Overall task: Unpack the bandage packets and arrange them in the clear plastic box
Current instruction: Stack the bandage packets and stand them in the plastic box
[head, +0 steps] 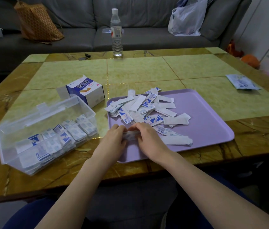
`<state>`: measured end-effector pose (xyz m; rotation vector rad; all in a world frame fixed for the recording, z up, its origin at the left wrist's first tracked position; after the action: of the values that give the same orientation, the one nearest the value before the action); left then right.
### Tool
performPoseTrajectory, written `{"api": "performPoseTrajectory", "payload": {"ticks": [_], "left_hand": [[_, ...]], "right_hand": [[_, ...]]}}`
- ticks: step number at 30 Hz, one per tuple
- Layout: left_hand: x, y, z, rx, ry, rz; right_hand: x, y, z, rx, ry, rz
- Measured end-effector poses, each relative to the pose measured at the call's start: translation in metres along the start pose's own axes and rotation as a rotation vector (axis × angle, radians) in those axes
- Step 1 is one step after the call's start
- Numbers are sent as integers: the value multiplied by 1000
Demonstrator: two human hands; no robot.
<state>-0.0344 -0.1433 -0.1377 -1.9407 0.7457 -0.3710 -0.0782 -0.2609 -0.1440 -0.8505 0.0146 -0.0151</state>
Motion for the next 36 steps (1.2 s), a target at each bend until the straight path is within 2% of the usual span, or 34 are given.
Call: {"api": "performPoseTrajectory", "payload": {"ticks": [7, 12, 16, 21, 29, 36], "left_hand": [[-1, -4, 2, -12, -22, -56], [-7, -11, -3, 27, -24, -153], [-9, -18, -5, -180, 26, -182], [-17, -24, -13, -372, 66, -195], [-33, -38, -5, -552, 67, -307], [-49, -55, 5, -563, 44, -432]], "right_hand": [[-3, -3, -4, -90, -22, 9], [-6, -18, 1, 1, -31, -67], [-6, -27, 0, 138, -21, -119], [-9, -26, 6, 228, -57, -72], [-11, -11, 21, 171, -173, 3], [-10, -9, 33, 238, -244, -7]]}}
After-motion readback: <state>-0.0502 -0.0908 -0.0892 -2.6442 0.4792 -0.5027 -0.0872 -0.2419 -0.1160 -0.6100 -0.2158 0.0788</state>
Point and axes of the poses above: each hand's wrist, its own x-axis towards the middle knuckle, its own y-axis out of the palm, z = x × y, the point moved 3 cm from there along x, towards the middle knuckle, and after that the axes turned 10 degrees about z, right-handed, at the moved point
